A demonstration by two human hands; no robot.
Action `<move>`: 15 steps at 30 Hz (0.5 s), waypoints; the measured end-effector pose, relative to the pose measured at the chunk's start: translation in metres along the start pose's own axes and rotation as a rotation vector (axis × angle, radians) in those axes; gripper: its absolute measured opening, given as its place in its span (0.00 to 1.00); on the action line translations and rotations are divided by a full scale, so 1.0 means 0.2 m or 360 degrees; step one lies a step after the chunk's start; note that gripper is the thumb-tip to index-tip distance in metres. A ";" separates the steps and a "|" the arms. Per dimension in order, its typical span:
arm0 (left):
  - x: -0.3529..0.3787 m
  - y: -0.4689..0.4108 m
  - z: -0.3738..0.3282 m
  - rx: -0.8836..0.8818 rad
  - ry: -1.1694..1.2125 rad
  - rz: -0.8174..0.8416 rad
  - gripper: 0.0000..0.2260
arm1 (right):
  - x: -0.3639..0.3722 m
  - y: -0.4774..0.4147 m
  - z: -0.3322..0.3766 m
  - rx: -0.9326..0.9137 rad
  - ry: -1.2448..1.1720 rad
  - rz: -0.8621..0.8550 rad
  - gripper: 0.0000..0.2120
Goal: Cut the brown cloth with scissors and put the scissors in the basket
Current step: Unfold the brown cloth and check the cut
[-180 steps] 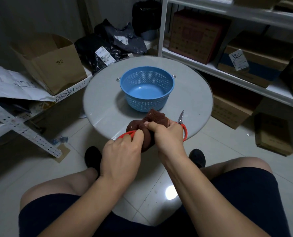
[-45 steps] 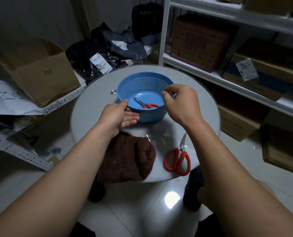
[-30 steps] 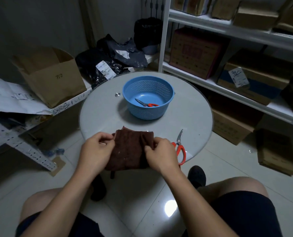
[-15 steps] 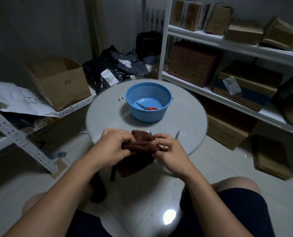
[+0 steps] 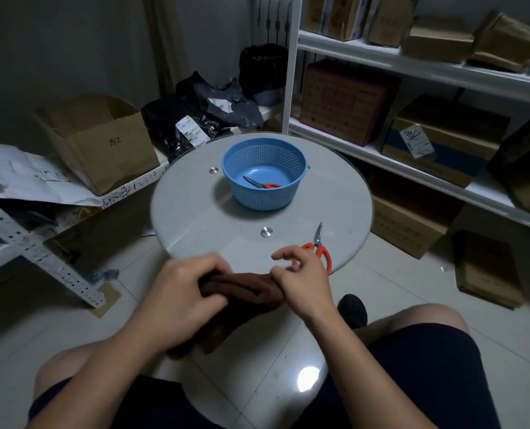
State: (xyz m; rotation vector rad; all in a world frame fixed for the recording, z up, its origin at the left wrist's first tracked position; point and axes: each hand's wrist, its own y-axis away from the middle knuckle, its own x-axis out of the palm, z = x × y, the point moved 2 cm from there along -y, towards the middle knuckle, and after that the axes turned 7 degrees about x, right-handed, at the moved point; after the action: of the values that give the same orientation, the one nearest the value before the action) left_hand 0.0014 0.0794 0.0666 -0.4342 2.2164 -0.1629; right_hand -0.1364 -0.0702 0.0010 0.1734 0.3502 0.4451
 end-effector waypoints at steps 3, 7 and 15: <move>-0.11 -0.15 -0.06 -0.0222 0.0324 -0.0001 0.07 | -0.03 0.01 0.08 -0.0238 -0.0330 0.0519 0.12; -0.20 -0.33 -0.01 -0.0640 0.0726 0.0066 0.04 | -0.08 0.02 0.12 0.0121 -0.0737 0.1370 0.24; -0.13 -0.39 0.17 -0.0797 0.0813 0.0107 0.18 | -0.17 -0.03 0.01 0.0132 -0.0702 0.1077 0.11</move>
State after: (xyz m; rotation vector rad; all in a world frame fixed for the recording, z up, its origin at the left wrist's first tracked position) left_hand 0.0629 0.0166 0.0847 -0.6405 2.7728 0.3669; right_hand -0.1622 -0.0905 0.0124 0.4673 -0.1391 1.0380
